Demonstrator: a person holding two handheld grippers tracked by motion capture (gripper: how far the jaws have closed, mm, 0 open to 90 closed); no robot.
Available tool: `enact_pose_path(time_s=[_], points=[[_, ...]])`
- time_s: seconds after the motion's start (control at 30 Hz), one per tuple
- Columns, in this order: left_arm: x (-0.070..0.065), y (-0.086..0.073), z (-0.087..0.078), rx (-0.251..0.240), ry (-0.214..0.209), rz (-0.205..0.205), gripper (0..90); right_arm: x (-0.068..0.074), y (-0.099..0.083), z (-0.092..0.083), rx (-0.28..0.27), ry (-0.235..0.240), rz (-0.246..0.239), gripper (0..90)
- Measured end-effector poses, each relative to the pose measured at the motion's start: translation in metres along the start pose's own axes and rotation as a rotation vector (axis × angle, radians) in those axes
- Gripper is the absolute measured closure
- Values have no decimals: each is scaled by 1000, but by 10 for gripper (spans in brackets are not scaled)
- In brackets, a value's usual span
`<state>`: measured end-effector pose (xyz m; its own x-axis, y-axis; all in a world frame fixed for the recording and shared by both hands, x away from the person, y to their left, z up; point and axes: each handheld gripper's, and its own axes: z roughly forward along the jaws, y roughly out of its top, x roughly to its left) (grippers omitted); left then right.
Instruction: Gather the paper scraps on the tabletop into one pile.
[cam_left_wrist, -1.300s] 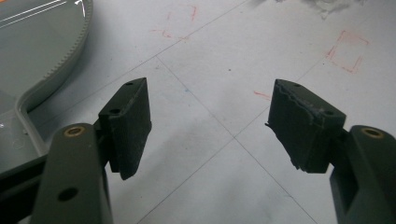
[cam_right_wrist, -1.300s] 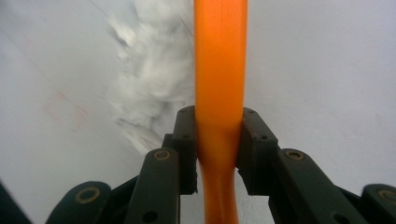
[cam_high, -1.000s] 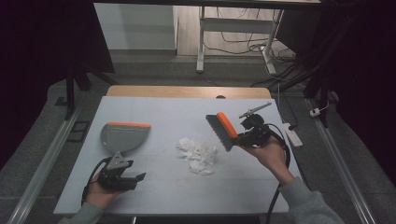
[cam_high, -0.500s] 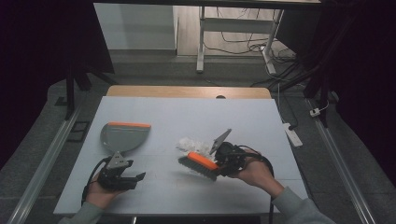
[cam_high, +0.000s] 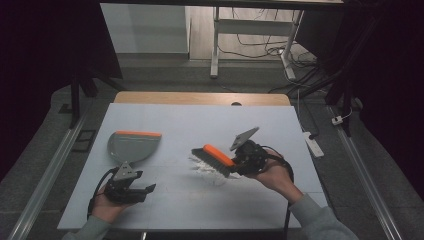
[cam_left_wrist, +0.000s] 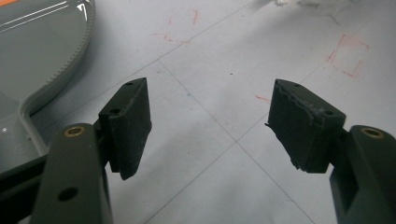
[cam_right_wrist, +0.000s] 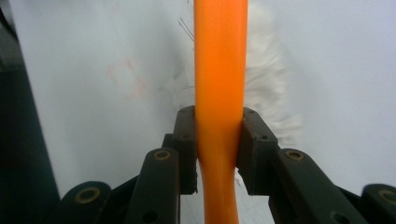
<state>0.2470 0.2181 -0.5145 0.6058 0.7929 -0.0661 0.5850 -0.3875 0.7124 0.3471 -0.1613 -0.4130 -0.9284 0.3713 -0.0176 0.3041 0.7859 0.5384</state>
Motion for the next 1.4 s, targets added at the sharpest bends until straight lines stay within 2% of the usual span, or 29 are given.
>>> enact_pose_path(time_s=[0.03, 0.1, 0.17, 0.27, 0.33, 0.53, 0.6, 0.67, 0.77, 0.87, 0.9, 0.93, 1.0, 1.13, 1.27, 1.4], points=[[0, 0, 0, 1, 1, 3, 306, -3, -3, -8, -33, -8, 22, 713], [-1, 0, 0, 2, -1, 7, 306, -8, -9, -21, -53, -45, 107, 712], [-2, 0, 0, 1, -3, 9, 306, -15, -18, -27, -31, -102, 188, 712], [-2, 1, -1, -3, -4, 11, 306, -27, -34, -28, 37, -160, 346, 713], [-2, 1, 0, -3, -6, 14, 306, -33, -42, -24, 78, -180, 397, 713], [-2, 2, 0, -4, -10, 17, 307, -44, -53, -11, 107, -191, 460, 713], [-3, 2, 0, -4, -8, 18, 307, -48, -53, -2, 137, -190, 481, 713], [-3, 2, 0, -4, -7, 22, 306, -48, -51, 7, 154, -191, 477, 713], [-2, 2, -1, -4, -6, 20, 307, -47, -41, 14, 137, -149, 486, 713], [-3, 2, 0, -2, -6, 20, 307, -40, -31, 24, 120, -103, 472, 713], [-3, 2, 0, -2, -7, 21, 307, -38, -27, 28, 114, -106, 454, 713], [-3, 2, 0, -2, -7, 21, 307, -36, -23, 30, 102, -105, 448, 713], [-3, 2, 0, -2, -6, 20, 307, -35, -19, 32, 63, -74, 456, 713], [-2, 2, 0, -1, -5, 20, 307, -37, -20, 20, 6, -105, 453, 713], [-2, 2, 1, 1, -7, 19, 307, -42, -31, -4, -71, -128, 478, 713], [-3, 2, 2, 4, -3, 19, 307, -45, -44, -19, -110, -136, 483, 713]])
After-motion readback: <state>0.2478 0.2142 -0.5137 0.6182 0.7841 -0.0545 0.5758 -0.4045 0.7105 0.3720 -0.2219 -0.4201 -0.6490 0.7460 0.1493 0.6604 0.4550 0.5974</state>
